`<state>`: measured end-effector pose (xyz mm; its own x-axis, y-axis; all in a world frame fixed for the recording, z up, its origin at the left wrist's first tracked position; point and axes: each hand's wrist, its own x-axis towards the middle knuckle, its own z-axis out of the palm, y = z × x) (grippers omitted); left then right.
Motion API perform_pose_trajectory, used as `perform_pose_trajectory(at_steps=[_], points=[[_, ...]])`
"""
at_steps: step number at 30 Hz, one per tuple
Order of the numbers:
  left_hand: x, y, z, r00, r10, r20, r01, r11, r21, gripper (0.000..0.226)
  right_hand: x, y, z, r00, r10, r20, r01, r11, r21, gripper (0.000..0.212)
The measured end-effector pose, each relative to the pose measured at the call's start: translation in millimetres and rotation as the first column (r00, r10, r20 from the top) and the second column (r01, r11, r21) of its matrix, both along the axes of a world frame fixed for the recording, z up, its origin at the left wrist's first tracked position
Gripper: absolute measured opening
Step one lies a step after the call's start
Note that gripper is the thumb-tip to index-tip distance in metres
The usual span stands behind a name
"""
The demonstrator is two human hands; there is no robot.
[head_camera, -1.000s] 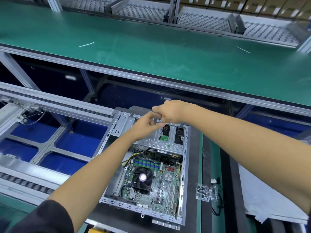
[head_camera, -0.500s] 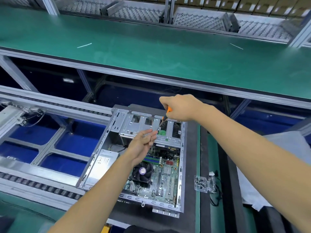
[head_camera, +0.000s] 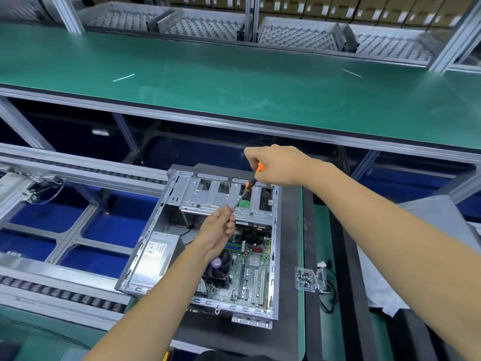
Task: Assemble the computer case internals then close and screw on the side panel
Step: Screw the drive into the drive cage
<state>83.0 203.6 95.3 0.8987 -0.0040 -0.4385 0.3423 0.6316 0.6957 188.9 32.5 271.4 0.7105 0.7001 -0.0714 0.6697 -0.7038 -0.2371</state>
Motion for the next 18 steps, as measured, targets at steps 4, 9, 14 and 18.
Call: perform_pose_trajectory(at_steps=[4, 9, 14, 18], points=[[-3, -4, 1, 0.999, 0.044, -0.003, -0.044, 0.999, 0.003, 0.023, -3, -2, 0, 1.0, 0.008, 0.0, -0.008, 1.0, 0.017, 0.016], [-7, -3, -3, 0.999, 0.025, 0.037, -0.025, 1.0, -0.003, 0.02, -5, -6, 0, 1.0, 0.018, 0.0, -0.018, 0.999, 0.029, 0.014], [-10, -4, -2, 0.998, 0.0, 0.06, -0.001, 1.0, 0.016, 0.028, -7, -10, 0, 1.0, 0.014, -0.017, -0.013, 0.999, 0.043, 0.015], [-10, -7, -4, 0.996, 0.023, 0.09, -0.021, 0.999, -0.027, 0.024, -8, -15, -1, 1.0, 0.003, -0.031, -0.001, 0.998, 0.055, 0.015]])
